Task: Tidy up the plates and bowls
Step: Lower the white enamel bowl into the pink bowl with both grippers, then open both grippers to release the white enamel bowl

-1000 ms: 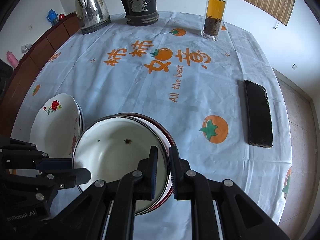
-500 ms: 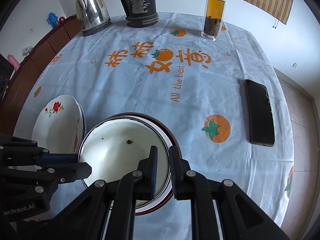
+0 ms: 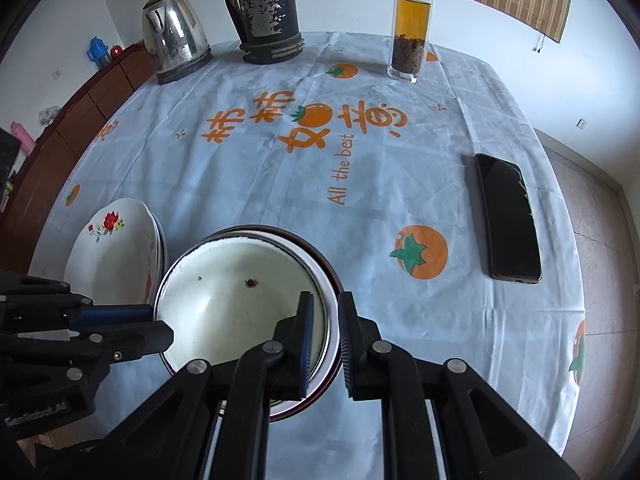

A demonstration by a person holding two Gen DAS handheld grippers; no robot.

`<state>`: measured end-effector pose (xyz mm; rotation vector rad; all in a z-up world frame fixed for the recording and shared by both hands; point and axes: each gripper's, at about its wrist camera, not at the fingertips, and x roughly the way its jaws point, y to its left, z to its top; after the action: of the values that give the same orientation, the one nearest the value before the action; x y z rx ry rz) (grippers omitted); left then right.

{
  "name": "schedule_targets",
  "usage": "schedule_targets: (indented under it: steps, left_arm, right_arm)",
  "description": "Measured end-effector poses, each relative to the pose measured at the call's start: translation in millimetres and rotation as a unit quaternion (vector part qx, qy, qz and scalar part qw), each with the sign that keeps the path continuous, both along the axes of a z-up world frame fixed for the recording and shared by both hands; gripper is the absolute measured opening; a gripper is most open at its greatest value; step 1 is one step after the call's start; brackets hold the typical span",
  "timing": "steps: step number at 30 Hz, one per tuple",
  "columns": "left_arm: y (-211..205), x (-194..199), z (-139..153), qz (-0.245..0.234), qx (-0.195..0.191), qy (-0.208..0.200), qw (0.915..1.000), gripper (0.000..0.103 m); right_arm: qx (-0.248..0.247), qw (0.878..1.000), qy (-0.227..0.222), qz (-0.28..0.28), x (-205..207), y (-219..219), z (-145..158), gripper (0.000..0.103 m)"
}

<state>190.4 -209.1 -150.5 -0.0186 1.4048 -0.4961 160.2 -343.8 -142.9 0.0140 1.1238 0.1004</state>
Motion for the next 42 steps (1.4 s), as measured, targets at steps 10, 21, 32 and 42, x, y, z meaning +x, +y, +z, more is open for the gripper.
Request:
schedule_targets:
  steps: [10, 21, 32, 42]
  left_arm:
    - [4, 1, -3, 0.004, 0.012, -0.014, 0.9998, 0.014]
    - [3, -2, -5, 0.007, 0.004, -0.007, 1.0, 0.016]
    - [-3, -17, -4, 0.0, 0.005, -0.004, 1.0, 0.016]
    - [-13, -28, -6, -0.004, 0.009, -0.002, 1.0, 0.026]
  right_arm:
    - [0.008, 1.0, -0.007, -0.006, -4, -2, 1, 0.014]
    - [0.015, 1.0, -0.013, -0.015, -8, -8, 3, 0.014]
    - [0.024, 0.999, -0.009, -0.022, -16, -16, 2, 0.014]
    - [0.028, 0.999, -0.004, -0.025, -25, -25, -2, 0.014]
